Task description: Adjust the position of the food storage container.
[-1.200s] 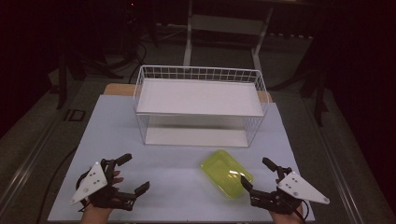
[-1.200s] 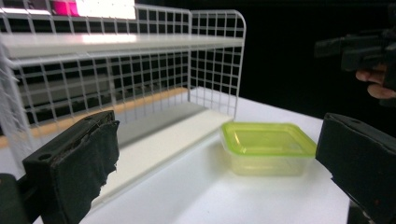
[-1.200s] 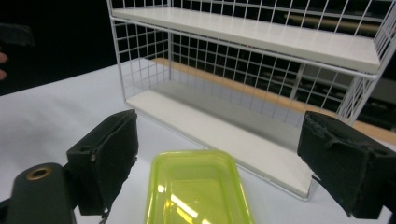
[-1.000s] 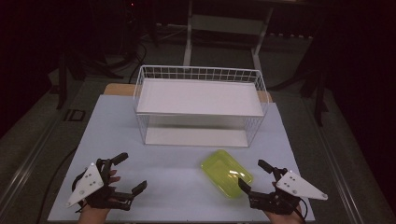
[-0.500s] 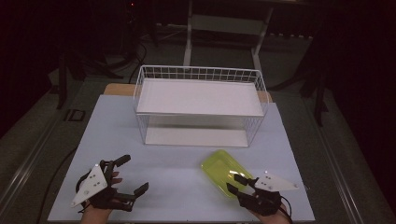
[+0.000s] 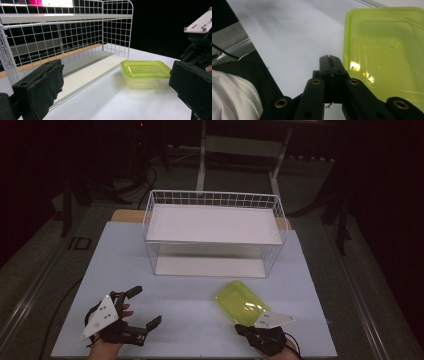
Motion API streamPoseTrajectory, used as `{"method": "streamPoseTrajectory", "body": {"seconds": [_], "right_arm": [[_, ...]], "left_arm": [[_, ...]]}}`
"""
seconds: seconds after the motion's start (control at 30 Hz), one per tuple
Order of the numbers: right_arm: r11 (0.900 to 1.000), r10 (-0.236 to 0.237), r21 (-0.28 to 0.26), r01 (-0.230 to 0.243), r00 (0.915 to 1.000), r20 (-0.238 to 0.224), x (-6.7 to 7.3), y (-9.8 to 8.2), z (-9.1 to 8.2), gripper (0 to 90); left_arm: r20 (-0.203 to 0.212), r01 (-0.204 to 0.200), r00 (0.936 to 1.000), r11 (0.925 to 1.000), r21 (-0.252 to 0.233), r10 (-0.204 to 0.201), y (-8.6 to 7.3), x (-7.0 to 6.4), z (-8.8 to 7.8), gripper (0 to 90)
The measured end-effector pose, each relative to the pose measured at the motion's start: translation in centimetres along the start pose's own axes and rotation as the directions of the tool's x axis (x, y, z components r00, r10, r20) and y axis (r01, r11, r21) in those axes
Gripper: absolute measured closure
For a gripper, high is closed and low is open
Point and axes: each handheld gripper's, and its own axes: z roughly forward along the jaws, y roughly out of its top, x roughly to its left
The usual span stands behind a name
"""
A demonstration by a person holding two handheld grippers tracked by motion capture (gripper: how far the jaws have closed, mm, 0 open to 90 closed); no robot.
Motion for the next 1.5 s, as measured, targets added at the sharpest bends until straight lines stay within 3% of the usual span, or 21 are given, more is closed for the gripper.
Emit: {"method": "streamPoseTrajectory", "body": {"seconds": [0.23, 0.3, 0.5, 0.93, 1.1, 1.27, 1.33, 1.47, 1.5], "right_arm": [[0.999, -0.013, 0.049, 0.011, 0.9995, 0.029, -0.3, -0.3, 0.3, 90.0], [0.998, -0.001, 0.061, -0.002, 0.9983, 0.058, -0.6, -0.3, 0.2, 90.0], [0.998, 0.035, 0.040, -0.040, 0.9934, 0.109, -2.0, -0.4, -0.6, 90.0], [0.998, 0.038, 0.045, -0.047, 0.9826, 0.182, -4.6, -0.8, -1.7, 90.0], [0.998, 0.032, 0.041, -0.043, 0.9725, 0.231, -5.7, -1.0, -2.1, 90.0], [0.997, 0.068, 0.007, -0.071, 0.9723, 0.224, -6.7, -1.0, -3.0, 90.0], [0.997, 0.073, -0.021, -0.070, 0.9669, 0.245, -7.3, -0.8, -3.7, 90.0], [0.997, 0.077, -0.041, -0.068, 0.9481, 0.308, -9.7, -0.9, -4.7, 90.0], [0.997, 0.082, -0.040, -0.073, 0.9397, 0.332, -10.4, -1.0, -4.7, 90.0]], "left_arm": [[0.001, 0.003, 1.0000, 1.0000, -0.002, -0.003, 0.0, 0.0, -0.1, 0.0], [0.003, 0.003, 1.0000, 1.0000, -0.001, -0.003, 0.0, 0.1, -0.1, 0.1], [0.006, 0.002, 1.0000, 1.0000, 0.003, -0.002, -0.1, 0.0, 0.1, 0.0], [0.009, 0.004, 1.0000, 1.0000, 0.008, -0.005, -0.2, 0.0, 0.3, 0.0], [0.010, 0.012, 0.9999, 0.9999, 0.006, -0.012, -0.2, 0.0, 0.3, 0.0], [0.009, 0.010, 0.9999, 0.9999, 0.011, -0.010, -0.3, 0.0, 0.3, 0.1], [0.010, 0.011, 0.9999, 0.9999, 0.012, -0.011, -0.3, 0.0, 0.3, 0.0], [0.008, 0.011, 0.9999, 0.9998, 0.014, -0.011, -0.3, 0.1, 0.4, 0.0], [0.008, 0.010, 0.9999, 0.9998, 0.015, -0.011, -0.3, 0.1, 0.4, 0.0]]}}
